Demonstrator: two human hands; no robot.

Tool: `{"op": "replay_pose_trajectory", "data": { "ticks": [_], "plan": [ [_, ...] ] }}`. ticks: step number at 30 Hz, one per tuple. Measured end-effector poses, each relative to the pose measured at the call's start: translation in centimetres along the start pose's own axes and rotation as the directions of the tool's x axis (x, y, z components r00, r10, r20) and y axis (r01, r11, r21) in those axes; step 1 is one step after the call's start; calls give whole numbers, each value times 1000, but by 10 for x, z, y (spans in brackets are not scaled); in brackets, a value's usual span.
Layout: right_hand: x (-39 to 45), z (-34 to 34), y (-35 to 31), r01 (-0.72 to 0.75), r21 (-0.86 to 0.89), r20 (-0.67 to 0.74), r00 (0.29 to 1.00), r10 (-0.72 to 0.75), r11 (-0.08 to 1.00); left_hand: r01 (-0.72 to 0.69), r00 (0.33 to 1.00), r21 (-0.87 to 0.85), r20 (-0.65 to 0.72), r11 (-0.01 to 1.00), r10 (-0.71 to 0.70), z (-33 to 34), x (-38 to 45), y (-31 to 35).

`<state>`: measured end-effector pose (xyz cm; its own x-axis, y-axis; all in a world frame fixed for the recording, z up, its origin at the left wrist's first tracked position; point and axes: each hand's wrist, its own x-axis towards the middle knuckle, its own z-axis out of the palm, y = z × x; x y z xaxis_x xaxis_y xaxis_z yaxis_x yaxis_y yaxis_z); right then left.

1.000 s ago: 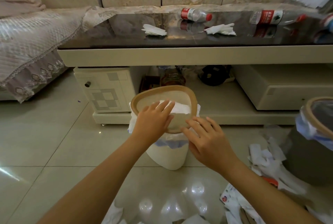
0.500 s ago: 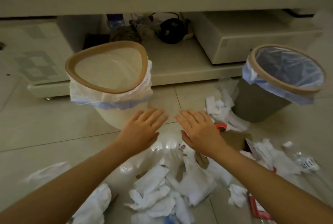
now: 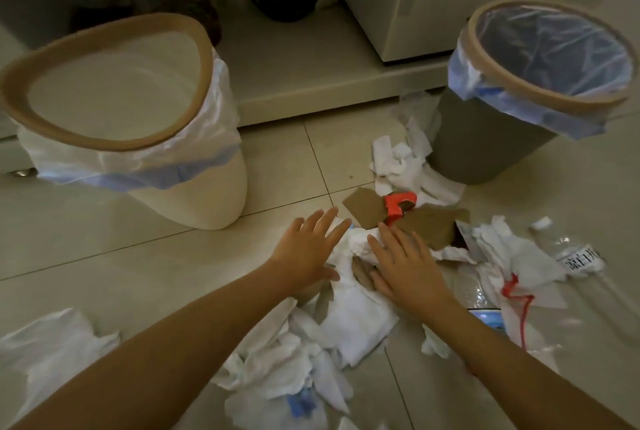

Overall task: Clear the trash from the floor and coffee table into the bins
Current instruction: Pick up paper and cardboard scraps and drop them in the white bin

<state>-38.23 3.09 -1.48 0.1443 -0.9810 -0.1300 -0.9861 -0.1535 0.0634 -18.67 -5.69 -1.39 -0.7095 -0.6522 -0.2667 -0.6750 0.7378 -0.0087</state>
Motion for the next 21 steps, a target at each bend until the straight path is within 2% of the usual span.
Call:
{"op": "replay_pose_trajectory", "data": {
  "ticks": [5,11,16,21],
  "plan": [
    [-5,9,5,-86,31,59,995,84,996,-5,997,-57,79,998,10,13,31,18],
    [-6,17,7,-119,48,69,991,115,992,-98,994,-227,14,969,104,22,43,29],
    [-9,22,10,-105,116,-23,994,109,988,-178,984,-288,-59,941,168,22,36,32],
    [-8,22,18,-69,168,-152,984,95,983,-151,979,-319,-178,936,97,18,26,26]
  ]
}}
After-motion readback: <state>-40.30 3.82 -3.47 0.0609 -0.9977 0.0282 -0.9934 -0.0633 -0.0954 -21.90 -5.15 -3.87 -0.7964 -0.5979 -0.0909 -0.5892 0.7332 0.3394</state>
